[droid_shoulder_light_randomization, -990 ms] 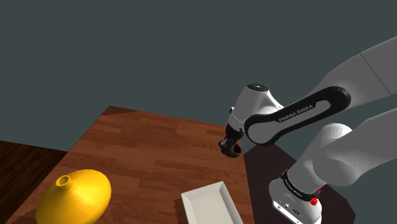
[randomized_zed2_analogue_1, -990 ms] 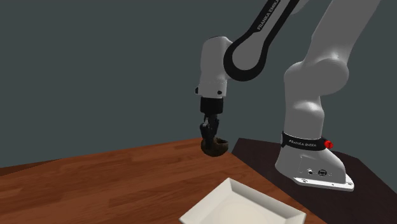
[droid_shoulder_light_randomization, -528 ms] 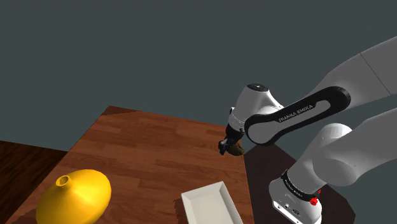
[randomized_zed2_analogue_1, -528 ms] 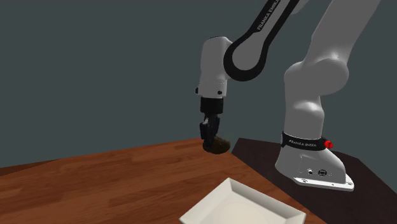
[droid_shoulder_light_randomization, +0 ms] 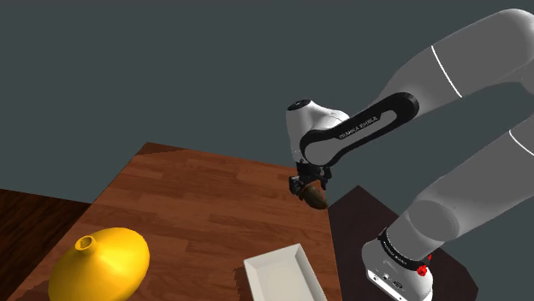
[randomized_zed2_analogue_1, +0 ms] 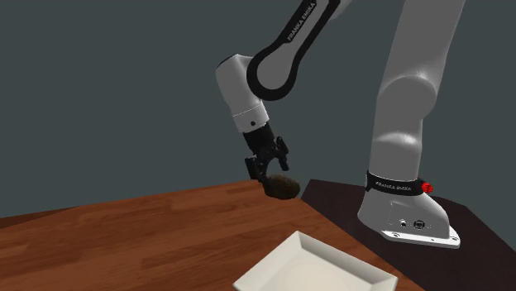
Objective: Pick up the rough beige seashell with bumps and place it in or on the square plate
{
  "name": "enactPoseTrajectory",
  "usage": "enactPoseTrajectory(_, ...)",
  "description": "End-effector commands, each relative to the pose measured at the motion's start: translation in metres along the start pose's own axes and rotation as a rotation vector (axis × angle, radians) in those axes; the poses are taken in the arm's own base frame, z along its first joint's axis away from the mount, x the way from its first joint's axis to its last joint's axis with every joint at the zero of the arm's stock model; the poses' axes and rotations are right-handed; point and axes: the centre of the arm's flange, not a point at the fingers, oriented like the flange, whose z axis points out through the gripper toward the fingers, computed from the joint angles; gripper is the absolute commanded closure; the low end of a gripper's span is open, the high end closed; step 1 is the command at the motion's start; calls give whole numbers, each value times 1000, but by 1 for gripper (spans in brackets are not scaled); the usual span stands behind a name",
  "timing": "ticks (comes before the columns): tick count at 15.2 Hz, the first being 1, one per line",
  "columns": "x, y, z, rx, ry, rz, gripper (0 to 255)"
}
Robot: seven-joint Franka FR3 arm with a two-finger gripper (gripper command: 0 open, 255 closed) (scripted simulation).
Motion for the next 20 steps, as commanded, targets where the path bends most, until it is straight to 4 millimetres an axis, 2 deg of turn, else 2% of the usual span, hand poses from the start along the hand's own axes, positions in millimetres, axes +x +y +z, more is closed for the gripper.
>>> enactPoseTrajectory(1,1,0,11,-9,-6,8,0)
enactPoseTrajectory(4,1,1,30,-9,-6,8,0)
enactPoseTrajectory(12,1,1,30,-9,-6,8,0)
enactPoseTrajectory(13,1,1,30,-9,-6,8,255)
enactPoseTrajectory(20,1,1,30,-9,-6,8,255)
